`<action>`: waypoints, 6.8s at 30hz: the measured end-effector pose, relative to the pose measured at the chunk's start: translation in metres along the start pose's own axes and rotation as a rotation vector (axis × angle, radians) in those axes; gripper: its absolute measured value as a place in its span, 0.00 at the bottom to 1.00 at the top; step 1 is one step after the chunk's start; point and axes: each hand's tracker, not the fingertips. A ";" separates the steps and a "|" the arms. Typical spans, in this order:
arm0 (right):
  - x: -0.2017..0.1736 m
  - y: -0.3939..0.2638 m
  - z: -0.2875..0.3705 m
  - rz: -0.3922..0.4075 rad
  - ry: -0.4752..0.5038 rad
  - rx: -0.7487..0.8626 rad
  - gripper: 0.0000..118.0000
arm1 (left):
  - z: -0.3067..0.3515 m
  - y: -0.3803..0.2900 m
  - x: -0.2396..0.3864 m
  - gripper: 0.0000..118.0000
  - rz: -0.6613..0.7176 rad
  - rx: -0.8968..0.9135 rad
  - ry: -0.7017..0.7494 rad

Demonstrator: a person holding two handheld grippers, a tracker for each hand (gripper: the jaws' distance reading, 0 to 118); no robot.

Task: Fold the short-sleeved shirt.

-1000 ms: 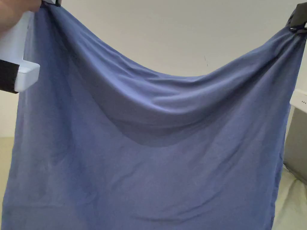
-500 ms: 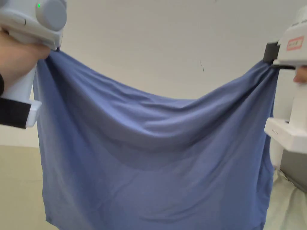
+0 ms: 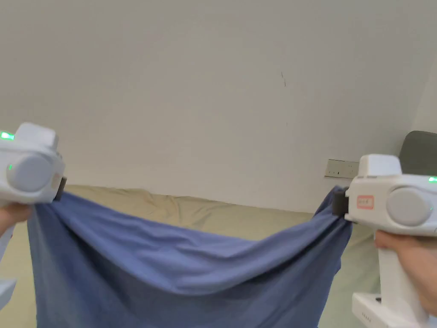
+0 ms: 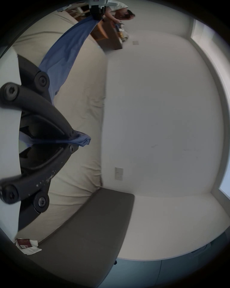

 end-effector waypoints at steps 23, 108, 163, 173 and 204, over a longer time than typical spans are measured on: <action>0.028 -0.316 0.201 -0.153 0.086 -0.296 0.05 | 0.166 -0.293 -0.035 0.02 0.149 -0.344 -0.137; 0.042 -0.402 0.346 -0.349 0.053 -0.482 0.02 | 0.261 -0.424 -0.076 0.01 0.399 -0.545 -0.179; 0.048 -0.334 0.055 -0.260 0.011 -0.478 0.48 | 0.050 -0.317 -0.049 0.61 0.466 -0.523 -0.250; 0.050 -0.331 0.212 -0.300 0.085 -0.302 0.05 | 0.173 -0.336 -0.078 0.00 0.368 -0.429 -0.224; 0.006 -0.367 0.258 -0.304 0.109 -0.453 0.01 | 0.135 -0.359 -0.038 0.03 0.258 -0.506 -0.276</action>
